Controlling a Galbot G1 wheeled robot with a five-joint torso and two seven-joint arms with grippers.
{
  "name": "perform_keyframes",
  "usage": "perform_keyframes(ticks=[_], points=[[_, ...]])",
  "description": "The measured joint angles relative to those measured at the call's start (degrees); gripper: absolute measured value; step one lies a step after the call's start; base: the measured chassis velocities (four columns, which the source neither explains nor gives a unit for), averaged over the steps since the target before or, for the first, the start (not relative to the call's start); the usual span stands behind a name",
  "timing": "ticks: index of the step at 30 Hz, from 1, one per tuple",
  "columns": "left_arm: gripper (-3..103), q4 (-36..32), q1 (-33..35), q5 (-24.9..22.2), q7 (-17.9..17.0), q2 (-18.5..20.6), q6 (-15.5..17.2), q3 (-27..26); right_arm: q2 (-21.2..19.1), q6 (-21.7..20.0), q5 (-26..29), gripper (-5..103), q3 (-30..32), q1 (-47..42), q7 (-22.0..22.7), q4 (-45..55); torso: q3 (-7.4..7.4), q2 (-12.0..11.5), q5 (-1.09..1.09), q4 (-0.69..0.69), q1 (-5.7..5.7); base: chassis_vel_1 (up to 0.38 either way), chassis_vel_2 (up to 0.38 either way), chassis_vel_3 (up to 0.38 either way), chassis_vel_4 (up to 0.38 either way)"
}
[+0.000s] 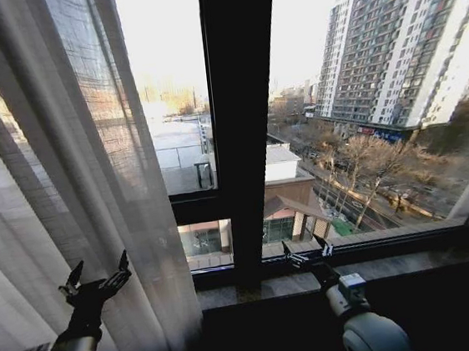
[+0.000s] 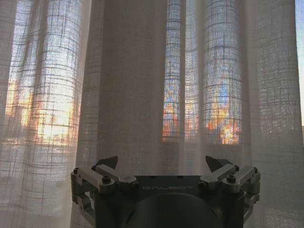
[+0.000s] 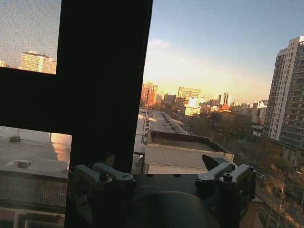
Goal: Open the curtains by pulling them apart, changing their state from closed to fully open.
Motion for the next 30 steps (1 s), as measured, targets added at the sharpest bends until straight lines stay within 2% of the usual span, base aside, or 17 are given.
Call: perform_keyframes(ticks=[5, 10, 13, 14, 17, 18, 19, 22, 23, 28, 29, 30], points=[[100, 2.3, -0.8, -1.3, -0.2, 1.8, 0.4, -0.5, -0.1, 0.3, 0.2, 100, 0.3, 0.1, 0.0, -0.2, 0.00, 0.0, 0.02, 0.00, -0.01, 0.000, 0.000, 0.000, 0.000], [100, 4.2, -1.5, -4.8, 2.4, 5.3, 1.3, -2.6, 0.0, 1.2, 0.2, 100, 0.3, 0.5, 0.0, -0.8, 0.00, 0.0, -0.01, 0.01, 0.00, 0.000, 0.000, 0.000, 0.000], [100, 7.2, -2.9, -9.1, 6.5, 9.1, 1.9, -5.1, 0.2, 1.8, 0.2, 100, 0.4, 0.5, -0.1, -1.2, 0.00, 0.0, 0.00, 0.00, 0.00, 0.000, 0.000, 0.000, 0.000], [100, 7.2, -2.9, -9.1, 6.5, 9.1, 1.9, -5.1, 0.2, 1.8, 0.2, 100, 0.4, 0.5, -0.1, -1.2, 0.00, 0.0, 0.00, 0.00, 0.00, 0.000, 0.000, 0.000, 0.000], [100, 9.9, -4.0, -11.8, 11.4, 12.0, 2.7, -6.3, 0.2, 2.1, 0.3, 100, 0.6, 0.8, -0.1, -1.7, 0.00, 0.0, 0.01, 0.00, 0.00, 0.000, 0.000, 0.000, 0.000], [100, 9.9, -4.0, -11.8, 11.4, 12.0, 2.7, -6.3, 0.2, 2.1, 0.3, 100, 0.6, 0.8, -0.1, -1.7, 0.00, 0.0, 0.01, 0.00, 0.00, 0.000, 0.000, 0.000, 0.000], [100, 10.6, -4.3, -12.6, 13.0, 12.6, 3.1, -6.4, 0.2, 2.1, 0.4, 100, 0.7, 1.0, -0.1, -1.9, 0.00, 0.0, 0.01, 0.00, 0.00, 0.000, 0.000, 0.000, 0.000], [100, 13.0, -5.2, -14.4, 18.8, 14.5, 4.4, -6.5, 0.2, 2.1, 1.0, 100, 1.1, 1.7, -0.1, -2.7, 0.00, 0.0, 0.00, 0.00, 0.00, 0.000, 0.000, 0.000, 0.000], [100, 13.0, -5.2, -14.4, 18.8, 14.5, 4.4, -6.5, 0.2, 2.1, 1.0, 100, 1.1, 1.7, -0.1, -2.7, 0.00, 0.0, 0.00, 0.00, 0.00, 0.000, 0.000, 0.000, 0.000], [100, 17.2, -7.5, -14.9, 28.6, 16.5, 4.9, -5.5, 0.4, 2.3, 1.9, 100, 1.9, 2.3, -0.1, -3.8, 0.00, 0.0, 0.01, 0.00, 0.01, 0.000, 0.000, 0.000, 0.000], [100, 17.2, -7.5, -14.9, 28.6, 16.5, 4.9, -5.5, 0.4, 2.3, 1.9, 100, 1.9, 2.3, -0.1, -3.8, 0.00, 0.0, 0.01, 0.00, 0.01, 0.000, 0.000, 0.000, 0.000], [100, 17.8, -7.9, -14.9, 30.4, 16.9, 4.9, -5.3, 0.5, 2.4, 1.9, 100, 2.0, 2.4, -0.1, -4.1, 0.00, 0.0, 0.01, 0.00, 0.01, 0.000, 0.000, 0.000, 0.000]])
